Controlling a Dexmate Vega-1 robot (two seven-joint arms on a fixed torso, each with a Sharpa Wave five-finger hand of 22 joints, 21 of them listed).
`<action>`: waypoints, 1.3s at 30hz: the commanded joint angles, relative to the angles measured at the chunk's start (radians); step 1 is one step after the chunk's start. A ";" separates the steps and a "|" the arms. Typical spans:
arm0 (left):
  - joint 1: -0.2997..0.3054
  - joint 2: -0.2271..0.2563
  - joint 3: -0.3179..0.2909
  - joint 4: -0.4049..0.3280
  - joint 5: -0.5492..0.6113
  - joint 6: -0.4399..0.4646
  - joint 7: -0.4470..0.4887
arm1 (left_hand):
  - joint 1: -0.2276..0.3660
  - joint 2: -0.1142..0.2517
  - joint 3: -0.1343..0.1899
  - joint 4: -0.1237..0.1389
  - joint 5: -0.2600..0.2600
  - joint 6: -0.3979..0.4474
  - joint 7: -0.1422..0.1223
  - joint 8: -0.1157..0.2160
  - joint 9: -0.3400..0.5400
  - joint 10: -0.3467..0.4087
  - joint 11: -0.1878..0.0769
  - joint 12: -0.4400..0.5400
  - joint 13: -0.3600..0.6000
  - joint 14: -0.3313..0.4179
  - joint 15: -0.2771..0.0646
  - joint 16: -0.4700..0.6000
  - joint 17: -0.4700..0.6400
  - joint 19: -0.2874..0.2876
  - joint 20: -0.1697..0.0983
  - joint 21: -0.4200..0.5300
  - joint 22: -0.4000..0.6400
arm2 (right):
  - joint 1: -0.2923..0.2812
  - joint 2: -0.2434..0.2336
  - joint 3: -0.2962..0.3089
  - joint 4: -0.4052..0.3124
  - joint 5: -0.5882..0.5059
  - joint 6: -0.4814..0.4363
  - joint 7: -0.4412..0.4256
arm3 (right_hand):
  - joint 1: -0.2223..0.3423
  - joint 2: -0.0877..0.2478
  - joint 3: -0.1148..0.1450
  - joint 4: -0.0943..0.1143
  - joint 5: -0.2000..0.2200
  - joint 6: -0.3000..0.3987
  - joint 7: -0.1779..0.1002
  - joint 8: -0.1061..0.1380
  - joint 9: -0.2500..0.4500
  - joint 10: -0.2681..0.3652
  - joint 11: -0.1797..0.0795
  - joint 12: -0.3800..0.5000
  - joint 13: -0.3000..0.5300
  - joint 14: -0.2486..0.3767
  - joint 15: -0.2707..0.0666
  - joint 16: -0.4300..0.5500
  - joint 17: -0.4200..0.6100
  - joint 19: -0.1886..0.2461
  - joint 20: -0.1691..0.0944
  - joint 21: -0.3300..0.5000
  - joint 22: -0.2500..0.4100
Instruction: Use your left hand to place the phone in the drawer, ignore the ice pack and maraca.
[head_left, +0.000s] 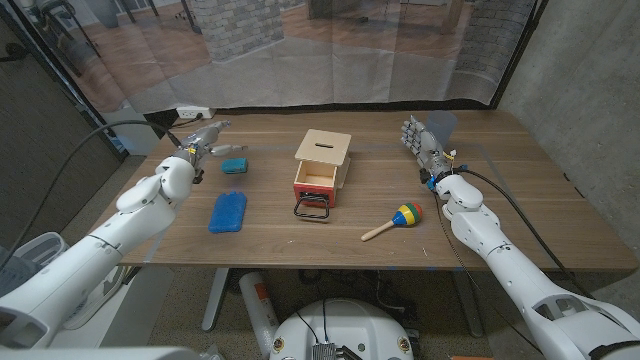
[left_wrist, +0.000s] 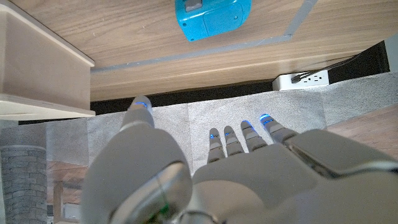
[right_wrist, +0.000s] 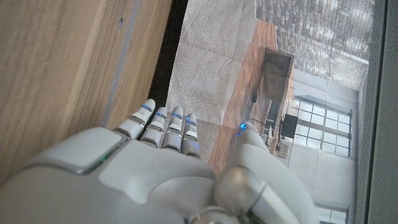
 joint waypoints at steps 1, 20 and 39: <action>-0.056 0.032 0.061 -0.021 0.036 0.102 -0.111 | 0.021 -0.002 -0.001 -0.012 0.011 0.006 -0.011 0.009 0.003 0.002 -0.011 0.003 0.006 -0.003 -0.004 -0.003 0.003 0.014 0.023 0.011 0.005 | 0.002 0.003 -0.001 -0.010 0.001 -0.007 -0.005 | -0.001 0.000 0.003 -0.006 -0.001 0.000 0.002 -0.002 0.003 0.001 0.006 -0.002 0.006 -0.001 0.000 0.001 0.005 -0.001 0.003 -0.002 0.003; -0.123 0.078 0.135 -0.056 0.105 0.211 -0.237 | 0.076 -0.015 -0.008 -0.038 0.017 -0.001 -0.035 0.002 0.004 -0.018 -0.022 -0.001 0.007 -0.014 0.012 -0.006 0.002 0.041 0.104 0.012 0.006 | -0.005 0.007 0.002 -0.011 0.002 -0.001 -0.013 | -0.002 0.000 0.001 -0.007 -0.003 0.001 0.001 -0.001 0.003 0.002 0.007 -0.002 0.006 -0.001 0.002 0.001 0.005 -0.002 0.004 -0.002 0.003; -0.171 0.082 0.214 -0.045 0.205 0.233 -0.305 | 0.101 -0.019 -0.015 -0.044 0.020 0.032 -0.043 0.011 0.005 0.002 -0.042 0.008 0.008 -0.003 0.004 -0.002 0.002 0.045 0.127 0.008 0.007 | -0.008 0.004 -0.002 -0.027 -0.002 -0.004 -0.022 | -0.004 0.000 0.000 -0.008 -0.003 0.002 0.001 -0.001 0.003 0.001 0.008 -0.002 0.006 -0.002 0.002 0.001 0.006 -0.003 0.005 -0.002 0.003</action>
